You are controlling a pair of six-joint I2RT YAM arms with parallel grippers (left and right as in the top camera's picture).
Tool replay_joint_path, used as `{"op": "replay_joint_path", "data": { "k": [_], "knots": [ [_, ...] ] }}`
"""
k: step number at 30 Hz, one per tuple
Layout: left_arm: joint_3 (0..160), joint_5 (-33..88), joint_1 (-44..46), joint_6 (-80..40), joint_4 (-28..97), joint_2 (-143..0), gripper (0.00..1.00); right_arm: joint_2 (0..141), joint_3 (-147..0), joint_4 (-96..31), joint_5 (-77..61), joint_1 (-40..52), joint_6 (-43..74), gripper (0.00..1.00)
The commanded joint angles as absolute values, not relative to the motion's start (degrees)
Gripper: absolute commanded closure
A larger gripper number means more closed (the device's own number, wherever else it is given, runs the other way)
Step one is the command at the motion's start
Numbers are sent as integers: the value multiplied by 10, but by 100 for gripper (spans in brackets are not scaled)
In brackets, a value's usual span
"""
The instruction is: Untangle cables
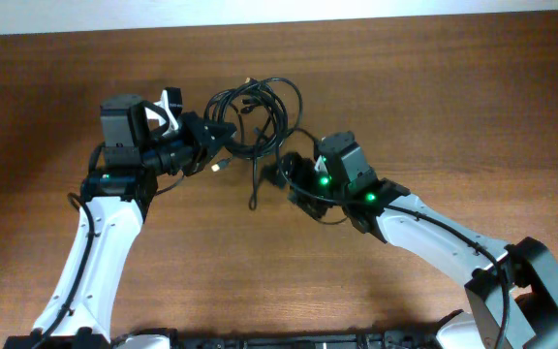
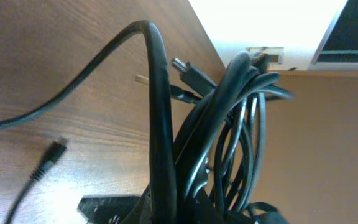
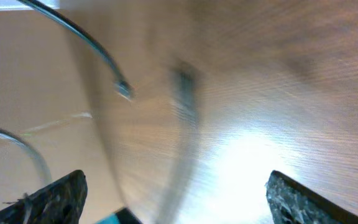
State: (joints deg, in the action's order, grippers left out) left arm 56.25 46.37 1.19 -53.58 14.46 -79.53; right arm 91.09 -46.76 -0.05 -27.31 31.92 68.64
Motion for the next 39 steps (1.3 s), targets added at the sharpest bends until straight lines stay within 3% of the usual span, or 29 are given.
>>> {"op": "replay_joint_path", "data": {
  "k": [1,8,11,14,15,17,19,21,22,23,33,39],
  "knots": [
    [570,476,-13,-548,138,-789,100,919,-467,-57,-279,310,602,10],
    [570,455,-20,-561,207,-789,100,919,-467,16,-323,272,612,10],
    [570,423,-20,-689,275,-789,100,919,-467,97,-365,266,543,10],
    [570,423,-20,-814,302,-789,98,919,-467,96,-352,265,493,38],
    [570,423,-20,-857,311,-789,98,919,-467,94,-349,265,520,41],
    [570,423,-20,-898,325,-789,98,919,-467,108,-349,265,547,41],
    [570,423,-20,-917,342,-789,100,919,-467,136,-352,268,517,32],
    [570,421,-20,-944,367,-789,100,919,-467,155,-353,275,381,25],
    [570,418,-20,-956,375,-789,100,919,-467,148,-354,281,298,5],
    [570,412,-20,-958,375,-789,100,919,-467,135,-353,285,253,1],
    [570,407,-18,-958,388,-789,100,919,-467,134,-264,292,91,1],
    [570,405,-3,-958,398,-789,100,919,-467,193,-257,328,57,25]
  ]
}}
